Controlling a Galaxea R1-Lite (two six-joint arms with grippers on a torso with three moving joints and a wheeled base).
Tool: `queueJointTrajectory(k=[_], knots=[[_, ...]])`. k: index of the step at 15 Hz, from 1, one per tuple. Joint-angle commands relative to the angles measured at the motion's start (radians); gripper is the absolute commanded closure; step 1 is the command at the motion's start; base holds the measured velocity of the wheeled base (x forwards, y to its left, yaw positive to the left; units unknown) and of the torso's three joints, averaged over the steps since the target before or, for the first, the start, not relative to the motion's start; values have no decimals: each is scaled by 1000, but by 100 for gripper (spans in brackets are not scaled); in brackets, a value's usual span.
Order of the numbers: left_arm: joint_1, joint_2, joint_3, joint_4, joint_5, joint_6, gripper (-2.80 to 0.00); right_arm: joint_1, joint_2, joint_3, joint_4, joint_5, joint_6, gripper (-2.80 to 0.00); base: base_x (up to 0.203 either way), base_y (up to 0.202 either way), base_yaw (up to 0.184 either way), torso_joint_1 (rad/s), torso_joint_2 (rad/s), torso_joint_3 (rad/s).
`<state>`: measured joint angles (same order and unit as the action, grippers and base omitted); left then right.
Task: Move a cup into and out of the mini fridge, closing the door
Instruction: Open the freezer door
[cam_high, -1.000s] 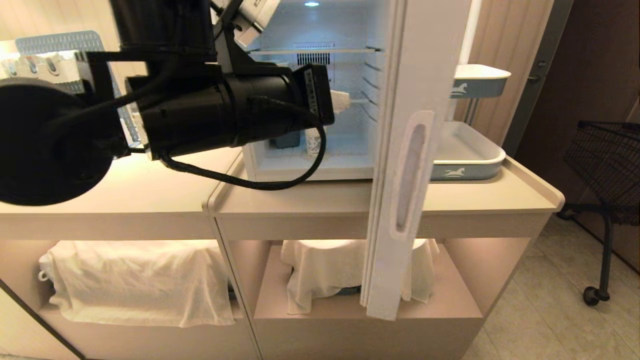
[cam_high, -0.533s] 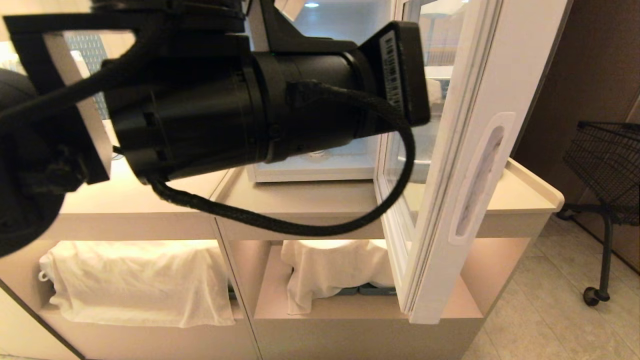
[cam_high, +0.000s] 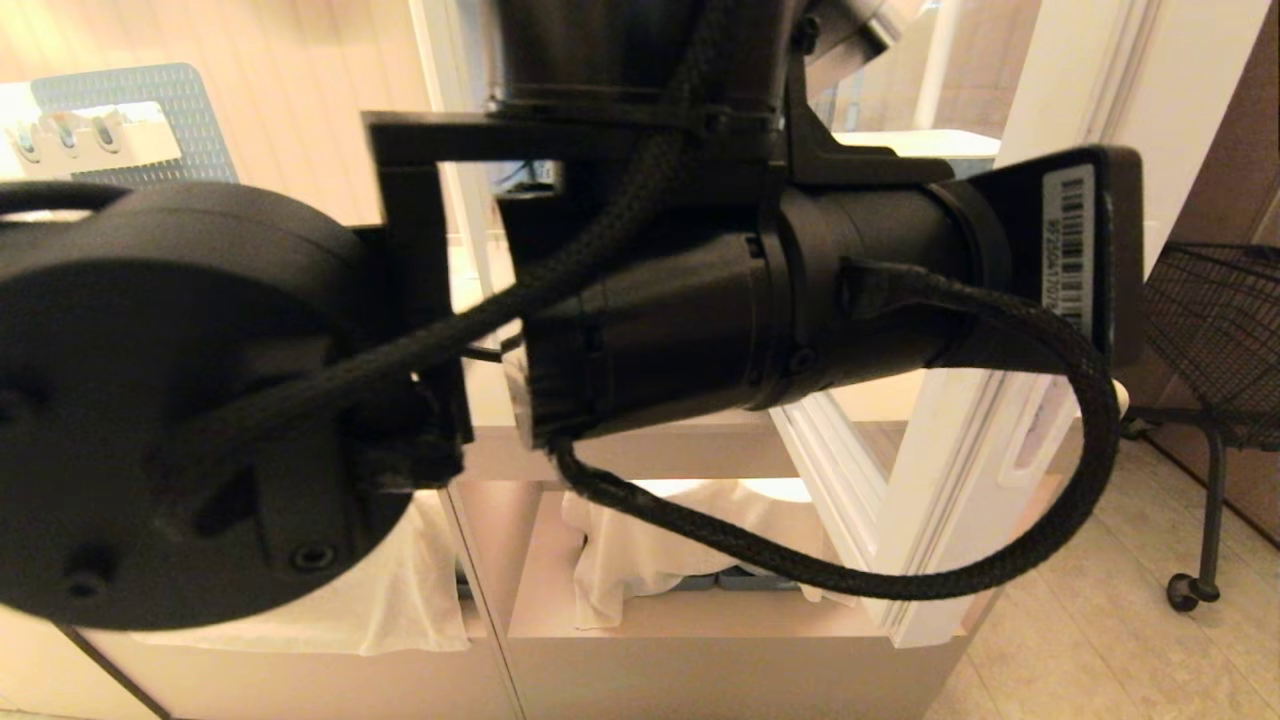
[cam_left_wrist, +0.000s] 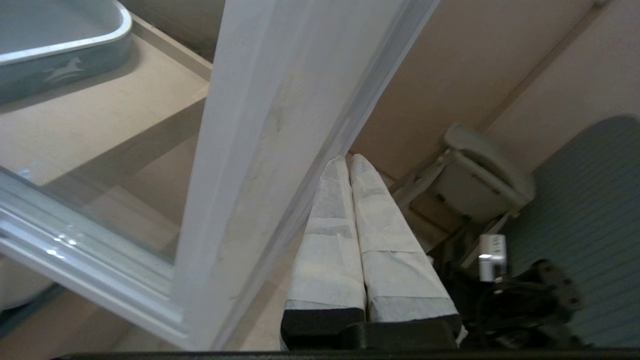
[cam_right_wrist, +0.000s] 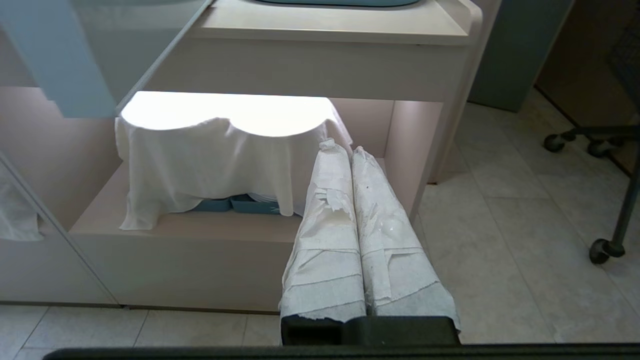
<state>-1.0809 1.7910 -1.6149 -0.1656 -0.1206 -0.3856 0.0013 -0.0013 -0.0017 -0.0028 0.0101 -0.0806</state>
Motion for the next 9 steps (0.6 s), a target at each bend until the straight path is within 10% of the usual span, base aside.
queueJointTrajectory(k=[1, 9], knots=[[38, 15, 2, 3, -2, 48, 0, 0, 0, 0, 0, 1, -1, 0, 0, 0, 0, 0, 0, 0], [346, -181, 105, 57, -7, 159, 0, 0, 0, 0, 0, 1, -1, 0, 0, 0, 0, 0, 0, 0]])
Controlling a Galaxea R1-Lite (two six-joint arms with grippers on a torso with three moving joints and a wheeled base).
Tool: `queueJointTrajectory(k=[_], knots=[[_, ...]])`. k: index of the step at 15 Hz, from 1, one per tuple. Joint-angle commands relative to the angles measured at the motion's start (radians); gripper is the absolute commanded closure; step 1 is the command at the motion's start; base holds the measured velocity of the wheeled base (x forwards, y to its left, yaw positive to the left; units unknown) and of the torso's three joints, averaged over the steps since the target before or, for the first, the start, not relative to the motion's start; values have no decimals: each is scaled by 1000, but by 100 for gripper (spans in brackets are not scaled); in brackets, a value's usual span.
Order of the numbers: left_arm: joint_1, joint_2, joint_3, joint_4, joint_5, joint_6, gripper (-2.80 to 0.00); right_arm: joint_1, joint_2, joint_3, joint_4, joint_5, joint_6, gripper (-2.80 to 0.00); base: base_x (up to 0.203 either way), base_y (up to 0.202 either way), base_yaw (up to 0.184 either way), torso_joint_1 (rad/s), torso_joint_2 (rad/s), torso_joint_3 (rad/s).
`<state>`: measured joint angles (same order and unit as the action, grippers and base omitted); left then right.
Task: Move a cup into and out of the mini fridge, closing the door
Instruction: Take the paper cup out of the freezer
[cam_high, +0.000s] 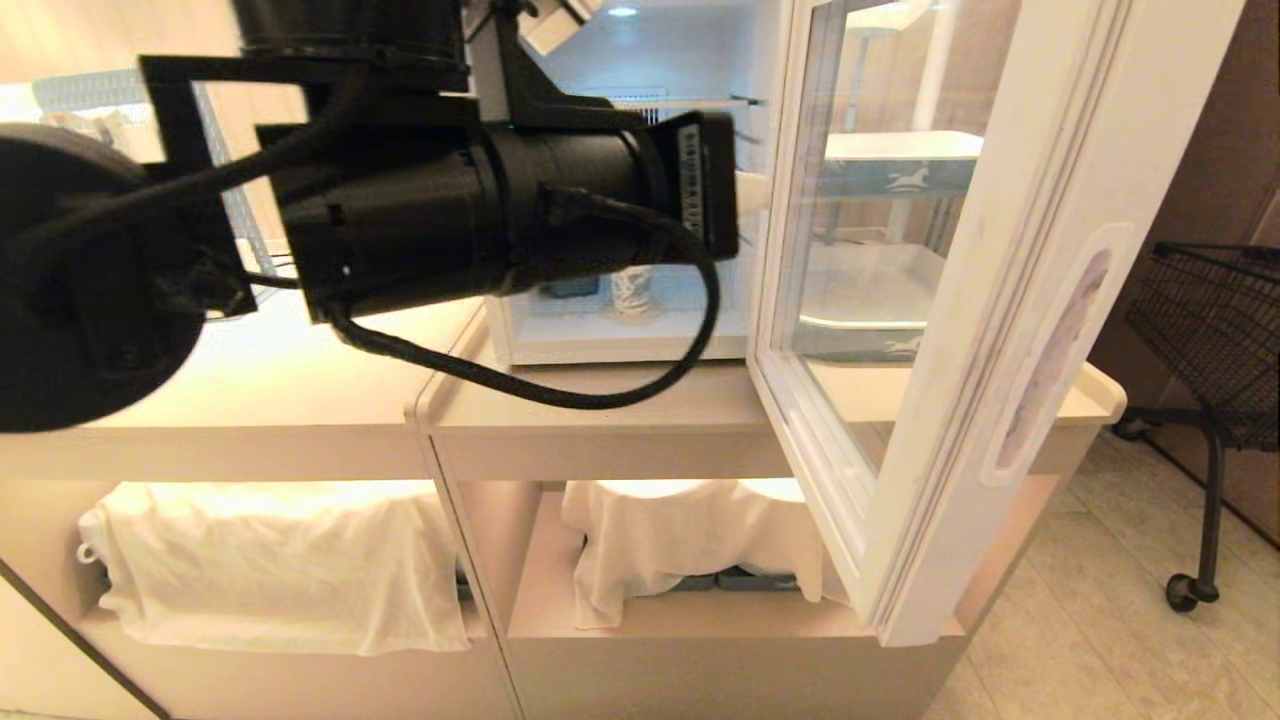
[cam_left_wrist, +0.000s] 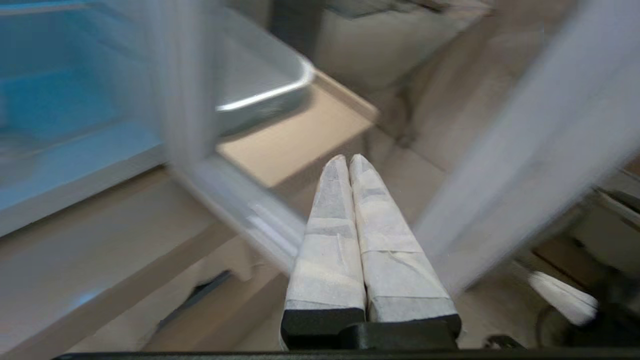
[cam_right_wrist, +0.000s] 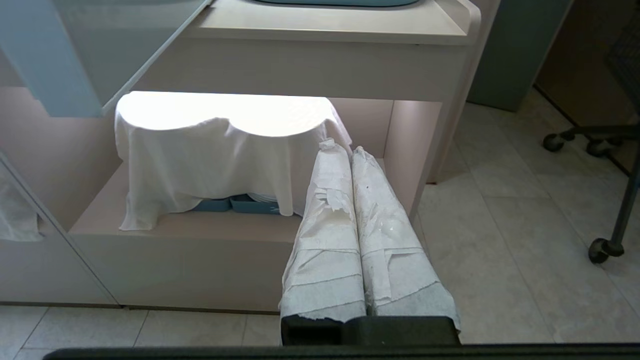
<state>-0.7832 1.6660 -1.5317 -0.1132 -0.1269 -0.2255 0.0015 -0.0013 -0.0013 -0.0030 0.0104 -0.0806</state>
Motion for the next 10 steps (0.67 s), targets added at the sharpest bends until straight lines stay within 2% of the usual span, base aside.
queueJointTrajectory(k=[1, 3, 7, 10], knots=[[65, -60, 28, 10, 1, -1, 0, 0, 0, 0, 0, 0, -1, 0, 0, 0, 0, 0, 0, 0], [64, -46, 27, 10, 1, -5, 0, 0, 0, 0, 0, 0, -1, 0, 0, 0, 0, 0, 0, 0], [6, 29, 23, 2, 7, -5, 0, 0, 0, 0, 0, 0, -1, 0, 0, 0, 0, 0, 0, 0], [-20, 114, -33, -5, 10, -3, 0, 0, 0, 0, 0, 0, -1, 0, 0, 0, 0, 0, 0, 0]])
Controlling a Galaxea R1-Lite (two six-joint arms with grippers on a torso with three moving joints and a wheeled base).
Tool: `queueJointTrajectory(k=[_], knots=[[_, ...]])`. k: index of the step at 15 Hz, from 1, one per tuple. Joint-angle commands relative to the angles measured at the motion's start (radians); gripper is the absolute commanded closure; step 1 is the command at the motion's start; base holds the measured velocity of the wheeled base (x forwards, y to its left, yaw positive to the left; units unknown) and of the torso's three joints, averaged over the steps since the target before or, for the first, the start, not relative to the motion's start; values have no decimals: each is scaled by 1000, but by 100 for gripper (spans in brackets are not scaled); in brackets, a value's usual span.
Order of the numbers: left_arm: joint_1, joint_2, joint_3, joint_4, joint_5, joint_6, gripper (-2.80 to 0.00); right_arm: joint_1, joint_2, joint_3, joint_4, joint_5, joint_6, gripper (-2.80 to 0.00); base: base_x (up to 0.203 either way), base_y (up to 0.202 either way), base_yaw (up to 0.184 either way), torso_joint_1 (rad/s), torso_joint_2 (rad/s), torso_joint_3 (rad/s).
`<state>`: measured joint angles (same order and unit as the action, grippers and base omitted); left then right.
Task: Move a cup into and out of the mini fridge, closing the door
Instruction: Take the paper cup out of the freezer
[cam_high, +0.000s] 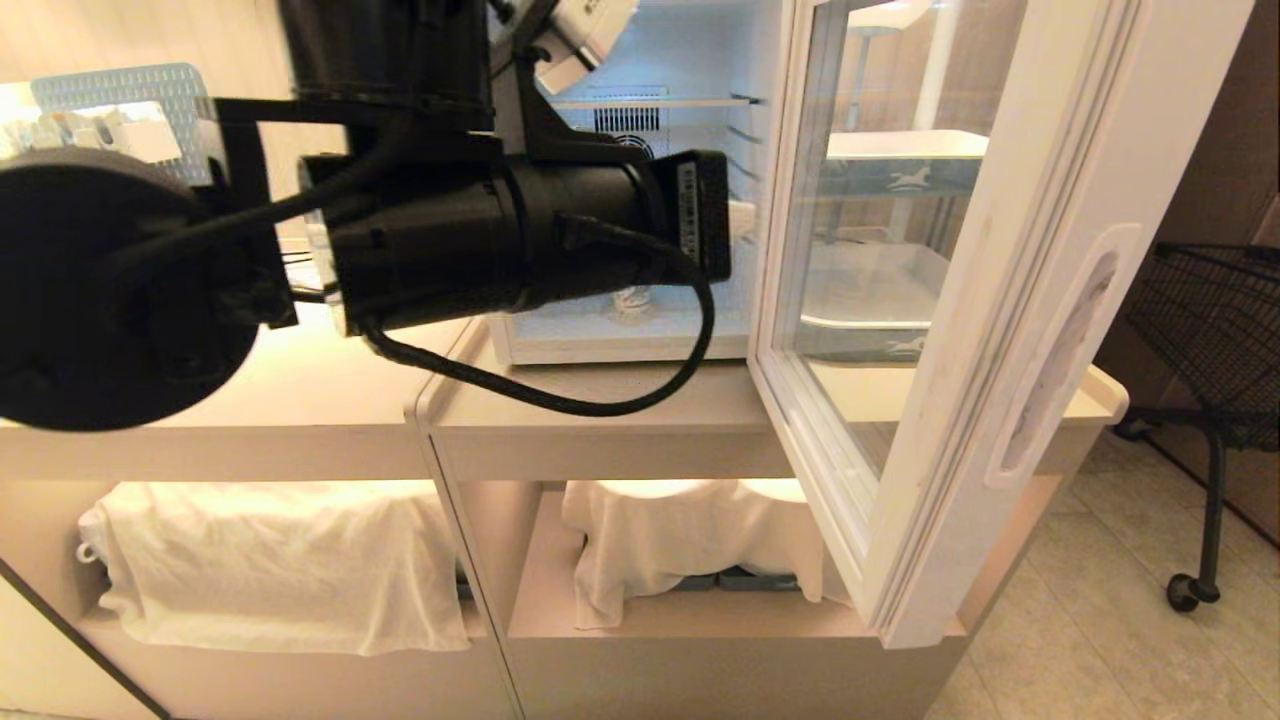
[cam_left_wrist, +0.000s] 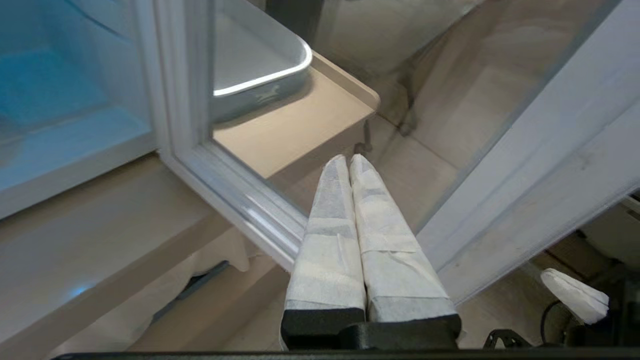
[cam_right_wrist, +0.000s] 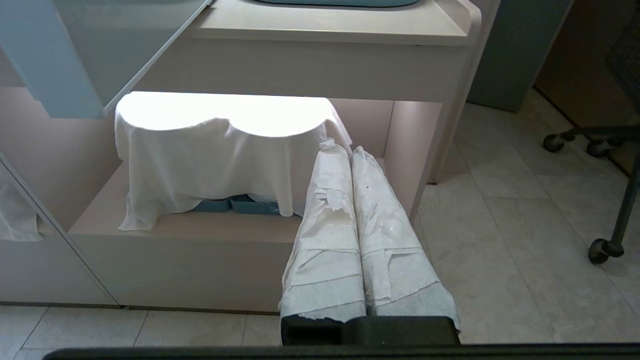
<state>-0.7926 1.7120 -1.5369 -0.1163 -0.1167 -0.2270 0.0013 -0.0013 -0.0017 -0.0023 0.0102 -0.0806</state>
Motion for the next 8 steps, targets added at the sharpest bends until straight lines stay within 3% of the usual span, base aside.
queueJointTrajectory(k=[1, 8], knots=[[-15, 95, -58, 0, -3, -3, 0, 0, 0, 0, -1, 1, -1, 0, 0, 0, 0, 0, 0, 0], [-102, 246, -207, 0, -12, -4, 0, 0, 1, 0, -1, 1, -1, 0, 0, 0, 0, 0, 0, 0]])
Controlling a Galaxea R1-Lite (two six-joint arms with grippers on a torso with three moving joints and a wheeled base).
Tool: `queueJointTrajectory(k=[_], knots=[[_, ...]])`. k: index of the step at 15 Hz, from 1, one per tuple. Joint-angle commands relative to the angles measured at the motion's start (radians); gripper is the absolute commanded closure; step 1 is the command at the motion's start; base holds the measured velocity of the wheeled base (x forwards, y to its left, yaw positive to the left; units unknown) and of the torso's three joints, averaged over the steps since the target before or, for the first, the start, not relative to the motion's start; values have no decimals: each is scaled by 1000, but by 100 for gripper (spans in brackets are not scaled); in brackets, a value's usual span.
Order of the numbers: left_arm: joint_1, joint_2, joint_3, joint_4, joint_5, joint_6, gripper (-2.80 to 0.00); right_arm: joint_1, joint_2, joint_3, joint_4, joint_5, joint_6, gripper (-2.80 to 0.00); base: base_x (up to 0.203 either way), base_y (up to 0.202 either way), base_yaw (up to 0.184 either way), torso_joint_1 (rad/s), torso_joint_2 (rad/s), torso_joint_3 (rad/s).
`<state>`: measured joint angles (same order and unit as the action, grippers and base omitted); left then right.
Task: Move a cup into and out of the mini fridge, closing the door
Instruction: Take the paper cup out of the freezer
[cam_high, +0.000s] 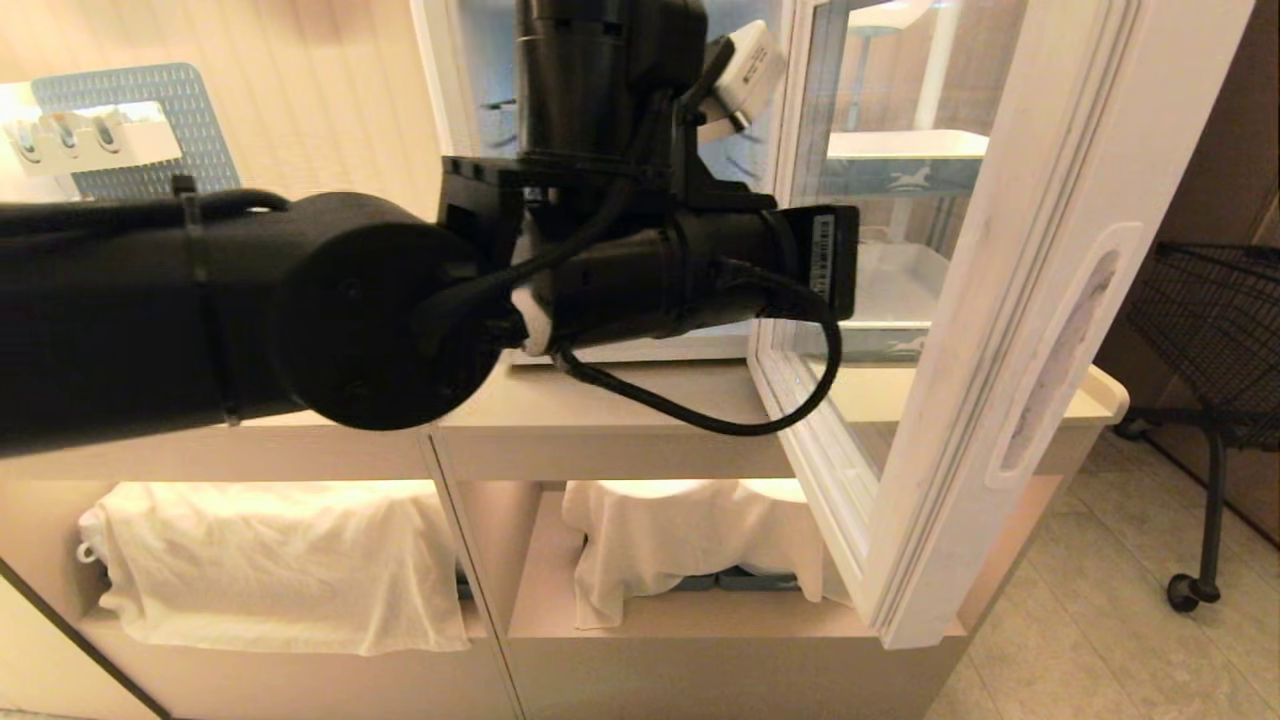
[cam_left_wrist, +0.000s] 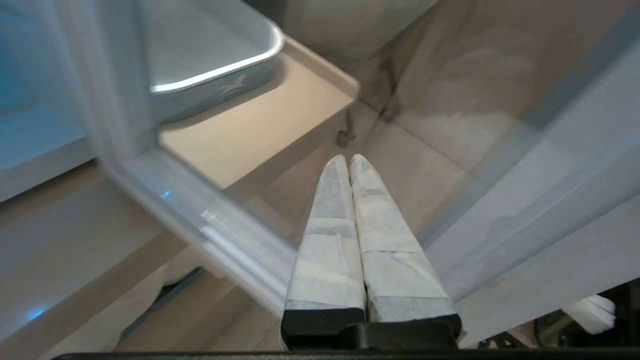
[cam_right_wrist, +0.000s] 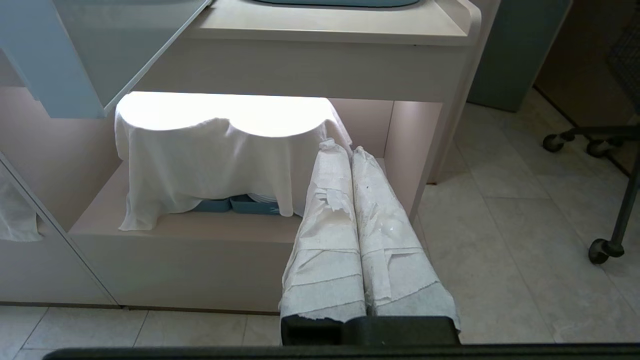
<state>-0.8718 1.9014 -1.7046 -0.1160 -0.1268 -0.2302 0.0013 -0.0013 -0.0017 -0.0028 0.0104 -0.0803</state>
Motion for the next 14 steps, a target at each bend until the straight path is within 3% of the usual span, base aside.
queueJointTrajectory(k=[1, 7, 9, 11, 14], knots=[[-37, 74, -61, 0, 1, 0, 0, 0, 0, 0, 0, 0, -1, 0, 0, 0, 0, 0, 0, 0], [-109, 134, -191, 8, 1, -21, 0, 0, 0, 0, 0, 0, -1, 0, 0, 0, 0, 0, 0, 0], [-126, 136, -179, 8, 5, -17, 0, 0, 0, 0, 0, 0, -1, 0, 0, 0, 0, 0, 0, 0], [-92, 112, -168, 11, 43, 30, 0, 0, 0, 0, 0, 0, -1, 0, 0, 0, 0, 0, 0, 0], [47, 16, -132, 72, 63, 116, 0, 0, 0, 0, 0, 0, -1, 0, 0, 0, 0, 0, 0, 0]])
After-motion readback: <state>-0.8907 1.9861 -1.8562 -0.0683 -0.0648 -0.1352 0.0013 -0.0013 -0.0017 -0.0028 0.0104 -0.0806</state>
